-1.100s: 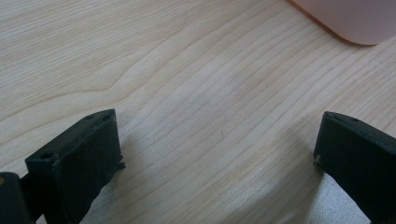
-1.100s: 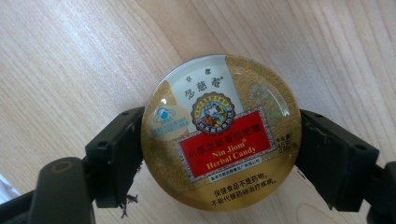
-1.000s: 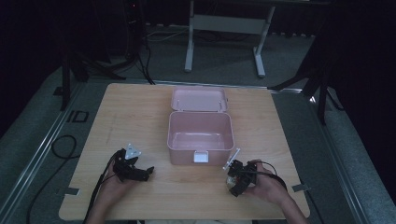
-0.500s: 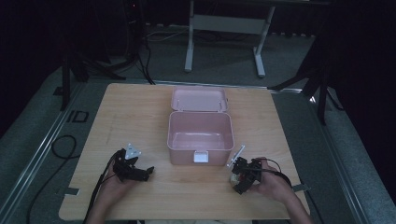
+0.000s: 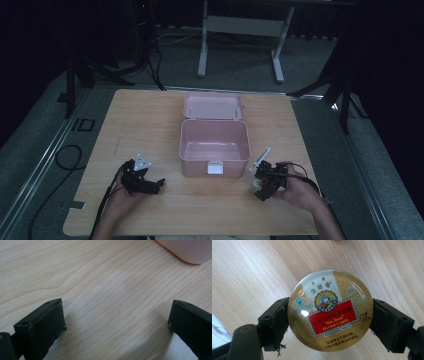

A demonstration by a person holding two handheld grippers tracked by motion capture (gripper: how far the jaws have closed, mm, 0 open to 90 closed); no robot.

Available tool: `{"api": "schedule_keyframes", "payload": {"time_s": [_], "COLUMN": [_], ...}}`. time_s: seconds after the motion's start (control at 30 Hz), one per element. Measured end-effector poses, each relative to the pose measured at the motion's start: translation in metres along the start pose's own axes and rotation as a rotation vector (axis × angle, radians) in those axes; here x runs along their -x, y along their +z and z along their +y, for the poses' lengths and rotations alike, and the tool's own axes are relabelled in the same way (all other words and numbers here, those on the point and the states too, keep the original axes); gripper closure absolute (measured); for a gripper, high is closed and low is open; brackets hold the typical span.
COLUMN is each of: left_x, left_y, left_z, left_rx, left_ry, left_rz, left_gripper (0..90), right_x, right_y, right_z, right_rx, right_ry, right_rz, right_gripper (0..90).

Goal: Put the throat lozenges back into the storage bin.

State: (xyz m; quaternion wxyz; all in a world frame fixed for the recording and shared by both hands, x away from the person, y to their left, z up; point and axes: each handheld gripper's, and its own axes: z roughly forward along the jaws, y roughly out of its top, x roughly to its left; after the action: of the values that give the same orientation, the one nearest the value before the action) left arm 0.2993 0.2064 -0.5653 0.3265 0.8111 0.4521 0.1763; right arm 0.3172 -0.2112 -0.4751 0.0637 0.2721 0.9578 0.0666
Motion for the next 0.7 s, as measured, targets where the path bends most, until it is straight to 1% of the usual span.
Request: {"api": "schedule_keyframes", "payload": {"time_s": [0.23, 0.6, 0.7], "left_x": [0.000, 0.000, 0.000], "left_y": [0.000, 0.000, 0.000], "left_z": [0.000, 0.000, 0.000], "left_rx": [0.000, 0.001, 0.001], "left_ry": [0.000, -0.001, -0.001], "left_rz": [0.000, 0.000, 0.000], "left_gripper": [1.0, 1.0, 1.0], "right_x": [0.004, 0.012, 0.013], "right_y": [-0.008, -0.017, -0.019], "right_z": [0.004, 0.005, 0.005], "right_rx": [0.000, -0.004, -0.010], "right_ry": [-0.007, -0.005, -0.013], "right_rz": [-0.013, -0.016, -0.016], "right_gripper": [20.4, 20.4, 20.4]}}
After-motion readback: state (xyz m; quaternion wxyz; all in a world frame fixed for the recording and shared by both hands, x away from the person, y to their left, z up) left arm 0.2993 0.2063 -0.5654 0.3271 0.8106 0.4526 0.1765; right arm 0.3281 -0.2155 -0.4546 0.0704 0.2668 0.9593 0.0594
